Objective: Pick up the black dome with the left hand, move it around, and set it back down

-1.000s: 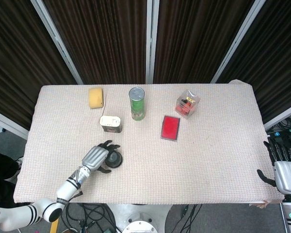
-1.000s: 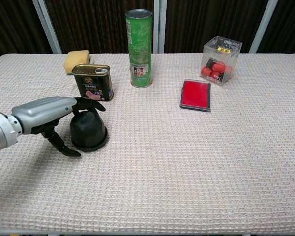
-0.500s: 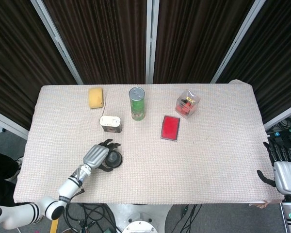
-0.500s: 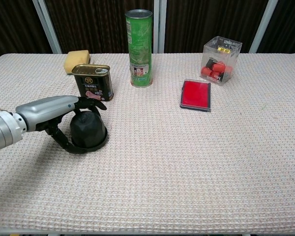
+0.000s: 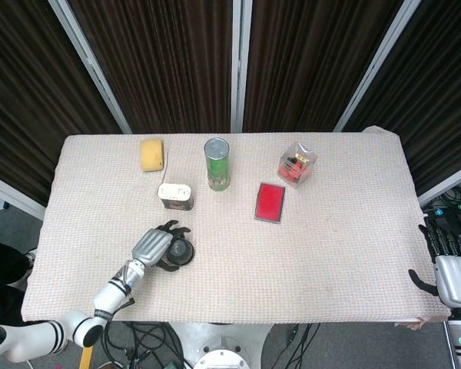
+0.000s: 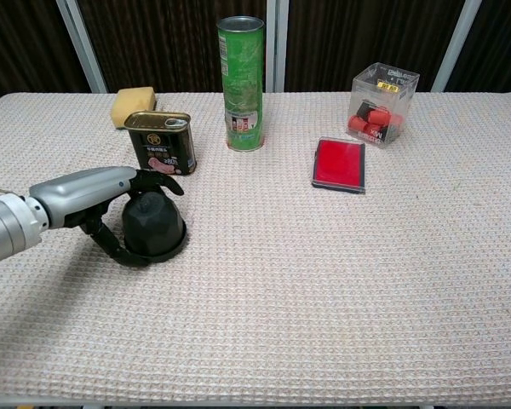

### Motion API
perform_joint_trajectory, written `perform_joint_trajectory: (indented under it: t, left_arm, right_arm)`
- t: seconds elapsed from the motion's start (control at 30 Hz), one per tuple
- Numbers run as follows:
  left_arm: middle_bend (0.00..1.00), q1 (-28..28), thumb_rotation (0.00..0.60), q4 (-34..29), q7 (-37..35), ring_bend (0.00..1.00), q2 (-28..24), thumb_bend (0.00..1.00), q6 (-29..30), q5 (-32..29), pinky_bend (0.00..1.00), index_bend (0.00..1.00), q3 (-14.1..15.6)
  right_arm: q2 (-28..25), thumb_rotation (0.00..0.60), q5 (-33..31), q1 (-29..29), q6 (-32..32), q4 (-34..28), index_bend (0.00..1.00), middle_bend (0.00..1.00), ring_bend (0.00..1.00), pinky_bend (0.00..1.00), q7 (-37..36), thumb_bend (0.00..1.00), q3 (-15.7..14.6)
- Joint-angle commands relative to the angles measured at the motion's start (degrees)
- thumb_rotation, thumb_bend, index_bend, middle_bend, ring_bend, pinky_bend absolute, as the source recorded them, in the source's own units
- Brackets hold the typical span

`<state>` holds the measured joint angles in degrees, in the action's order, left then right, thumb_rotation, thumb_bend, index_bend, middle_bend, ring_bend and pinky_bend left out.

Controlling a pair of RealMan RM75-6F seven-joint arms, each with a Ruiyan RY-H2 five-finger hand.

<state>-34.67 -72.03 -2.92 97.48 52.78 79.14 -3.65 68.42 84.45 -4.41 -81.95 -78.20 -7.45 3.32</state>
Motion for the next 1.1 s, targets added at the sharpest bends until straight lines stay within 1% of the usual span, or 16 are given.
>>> perform_joint_trajectory:
  t: [0.03, 0.63, 0.97, 1.1]
  left_arm:
    - [0.30, 0.00, 0.600, -0.02, -0.36, 0.10, 0.07, 0.05, 0.15, 0.07, 0.25, 0.20, 0.02]
    - [0.28, -0.40, 0.600, 0.46, -3.26, 0.11, 0.68, 0.05, 0.22, 0.66, 0.25, 0.21, 0.19]
    - [0.33, -0.30, 0.600, 1.00, -2.88, 0.13, 1.08, 0.09, 0.16, -0.13, 0.25, 0.23, 0.10]
    - [0.33, -0.25, 0.600, 1.04, -2.49, 0.15, 1.14, 0.09, 0.31, -0.15, 0.27, 0.26, 0.17]
  right_arm:
    - [0.11, 0.600, -0.12, -0.04, 0.20, 0.19, 0.00, 0.00, 0.00, 0.00, -0.01, 0.16, -0.02]
    - [0.21, 0.600, -0.58, -0.03, 0.70, 0.61, 0.00, 0.00, 0.00, 0.00, -0.02, 0.16, 0.01]
    - [0.24, 0.600, -0.65, -0.01, 0.80, 0.77, 0.00, 0.00, 0.00, 0.00, -0.20, 0.16, 0.02]
    - [0.23, 0.600, -0.70, 0.00, 0.80, 0.79, 0.00, 0.00, 0.00, 0.00, -0.25, 0.16, 0.06]
